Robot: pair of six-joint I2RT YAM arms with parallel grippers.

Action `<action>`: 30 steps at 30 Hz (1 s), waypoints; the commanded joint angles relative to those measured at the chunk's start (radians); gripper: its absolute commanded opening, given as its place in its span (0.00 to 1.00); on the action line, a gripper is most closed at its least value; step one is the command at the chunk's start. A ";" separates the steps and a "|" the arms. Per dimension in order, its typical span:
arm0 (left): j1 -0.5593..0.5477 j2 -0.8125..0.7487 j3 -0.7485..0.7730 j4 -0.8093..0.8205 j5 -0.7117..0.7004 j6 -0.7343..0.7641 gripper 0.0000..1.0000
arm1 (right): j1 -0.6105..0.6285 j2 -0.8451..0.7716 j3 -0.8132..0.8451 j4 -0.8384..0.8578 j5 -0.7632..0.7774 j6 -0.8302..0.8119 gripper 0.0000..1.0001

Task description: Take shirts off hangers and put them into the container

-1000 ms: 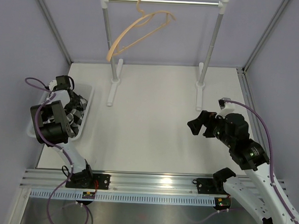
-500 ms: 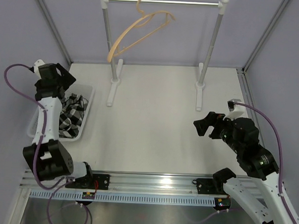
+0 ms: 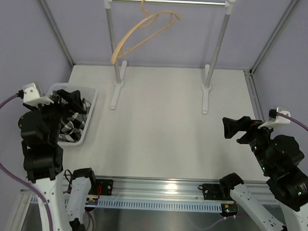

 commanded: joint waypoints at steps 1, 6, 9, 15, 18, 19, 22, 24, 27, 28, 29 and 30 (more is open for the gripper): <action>-0.049 -0.064 0.004 -0.093 0.093 0.076 0.99 | 0.010 -0.034 0.058 -0.044 0.106 -0.053 0.99; -0.165 -0.165 0.018 -0.179 0.035 0.097 0.99 | 0.008 -0.089 0.066 -0.080 0.190 -0.088 1.00; -0.222 -0.236 0.025 -0.224 -0.052 0.104 0.99 | 0.010 -0.118 0.049 -0.093 0.206 -0.093 0.99; -0.317 -0.377 0.004 -0.296 -0.189 0.108 0.99 | 0.008 -0.203 -0.021 -0.058 0.186 -0.112 0.99; -0.337 -0.449 -0.050 -0.310 -0.223 0.108 0.99 | 0.010 -0.218 -0.027 -0.054 0.184 -0.112 0.99; -0.343 -0.462 -0.073 -0.321 -0.244 0.108 0.99 | 0.010 -0.221 -0.029 -0.055 0.186 -0.116 1.00; -0.354 -0.491 -0.108 -0.321 -0.280 0.104 0.99 | 0.008 -0.232 -0.029 -0.043 0.180 -0.120 0.99; -0.363 -0.494 -0.136 -0.322 -0.286 0.102 0.99 | 0.008 -0.244 -0.030 -0.028 0.172 -0.126 0.99; -0.365 -0.486 -0.140 -0.321 -0.287 0.097 0.99 | 0.008 -0.253 -0.032 -0.017 0.166 -0.131 1.00; -0.365 -0.482 -0.139 -0.319 -0.290 0.096 0.99 | 0.010 -0.253 -0.032 -0.017 0.164 -0.132 0.99; -0.365 -0.479 -0.137 -0.322 -0.292 0.091 0.99 | 0.010 -0.253 -0.034 -0.017 0.161 -0.132 1.00; -0.365 -0.474 -0.137 -0.321 -0.290 0.091 0.99 | 0.010 -0.252 -0.037 -0.017 0.157 -0.131 1.00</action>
